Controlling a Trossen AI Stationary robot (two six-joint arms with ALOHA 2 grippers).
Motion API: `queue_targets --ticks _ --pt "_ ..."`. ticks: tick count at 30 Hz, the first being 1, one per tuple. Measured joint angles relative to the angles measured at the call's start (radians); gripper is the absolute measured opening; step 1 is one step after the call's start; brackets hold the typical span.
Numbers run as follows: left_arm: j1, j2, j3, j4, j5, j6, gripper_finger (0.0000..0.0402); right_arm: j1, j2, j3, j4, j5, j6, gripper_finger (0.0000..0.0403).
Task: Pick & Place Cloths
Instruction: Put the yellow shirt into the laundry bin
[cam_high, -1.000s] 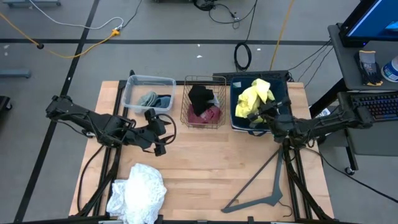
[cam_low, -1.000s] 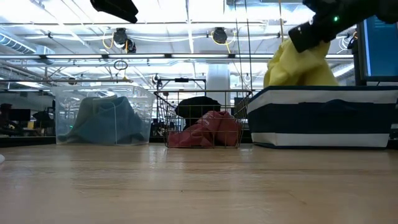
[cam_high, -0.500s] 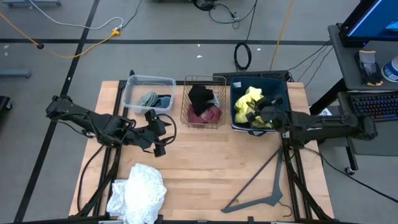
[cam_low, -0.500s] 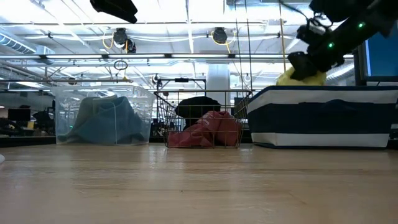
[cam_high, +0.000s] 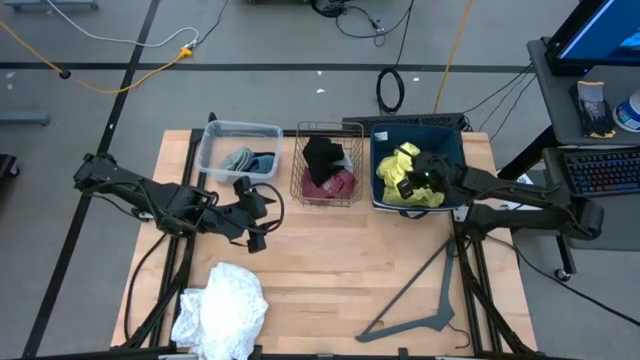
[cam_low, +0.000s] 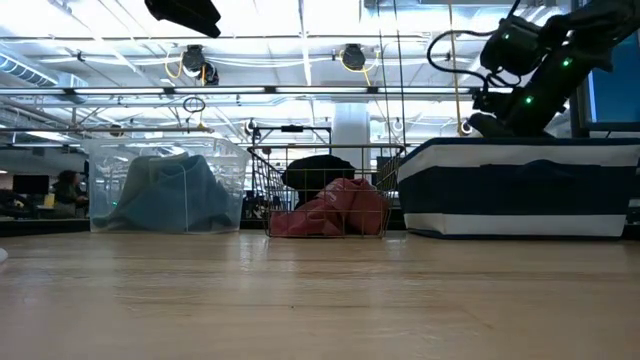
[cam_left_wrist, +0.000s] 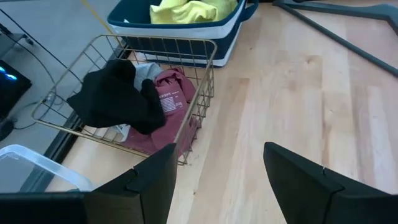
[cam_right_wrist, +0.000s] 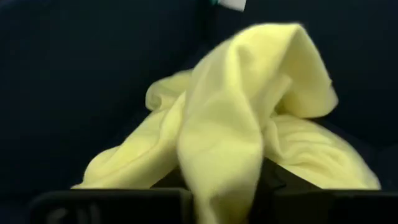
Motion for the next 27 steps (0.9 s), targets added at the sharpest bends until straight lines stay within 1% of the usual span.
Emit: queue_targets --ticks 7,14,17,22,27 --pt "0.000 0.000 0.000 0.000 0.039 0.000 0.0241 -0.016 0.000 0.000 0.001 -0.007 -0.003 0.0126" --pt "0.000 0.000 0.000 0.000 0.040 0.000 0.0241 -0.016 -0.025 0.000 -0.022 -0.125 -0.052 0.0202" --pt "0.000 0.000 0.000 0.000 0.052 0.000 0.0241 -0.015 -0.031 0.000 -0.037 -0.131 -0.089 0.0231" --pt "0.000 0.000 0.000 0.000 0.096 0.000 0.0241 -0.015 -0.060 0.003 -0.041 -0.131 -0.142 0.0258" --pt "0.000 0.000 0.000 0.000 0.109 0.000 0.0241 -0.015 -0.106 0.046 -0.101 -0.132 -0.167 0.0265"
